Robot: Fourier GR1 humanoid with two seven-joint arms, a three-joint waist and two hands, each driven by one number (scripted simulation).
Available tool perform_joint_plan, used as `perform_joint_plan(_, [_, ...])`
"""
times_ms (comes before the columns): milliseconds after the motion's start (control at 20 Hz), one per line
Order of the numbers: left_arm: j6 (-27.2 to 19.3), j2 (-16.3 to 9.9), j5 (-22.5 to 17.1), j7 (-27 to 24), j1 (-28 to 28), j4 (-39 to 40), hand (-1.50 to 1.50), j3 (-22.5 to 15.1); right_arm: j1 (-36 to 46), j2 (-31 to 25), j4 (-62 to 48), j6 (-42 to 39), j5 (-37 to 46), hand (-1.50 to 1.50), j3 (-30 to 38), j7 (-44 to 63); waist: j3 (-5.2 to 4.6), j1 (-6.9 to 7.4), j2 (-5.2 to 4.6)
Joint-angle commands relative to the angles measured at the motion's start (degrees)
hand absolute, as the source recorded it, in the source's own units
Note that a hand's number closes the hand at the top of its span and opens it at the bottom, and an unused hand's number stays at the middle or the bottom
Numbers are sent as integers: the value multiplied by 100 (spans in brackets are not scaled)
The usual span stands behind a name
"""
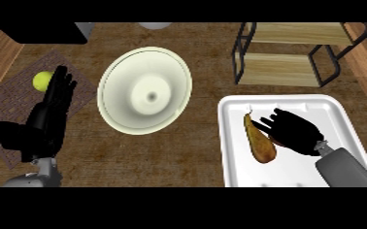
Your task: Pick the sweet potato from the tray and place it in the tiered shelf
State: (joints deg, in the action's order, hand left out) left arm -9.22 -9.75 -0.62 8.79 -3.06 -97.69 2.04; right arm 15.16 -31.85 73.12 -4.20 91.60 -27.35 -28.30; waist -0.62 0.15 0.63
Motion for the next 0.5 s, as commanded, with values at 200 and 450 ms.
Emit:
perform_joint_plan(200, [15, -19, -18, 67, -84, 27, 0, 115, -103, 935, -619, -7, -317, 150, 708, 817, 69, -27, -80])
perform_joint_plan(450, [-151, -31, 18, 85, 17, -22, 0, 273, -677, 2026, -506, -692, -1488, 150, 2213, 2523, 83, -450, -31])
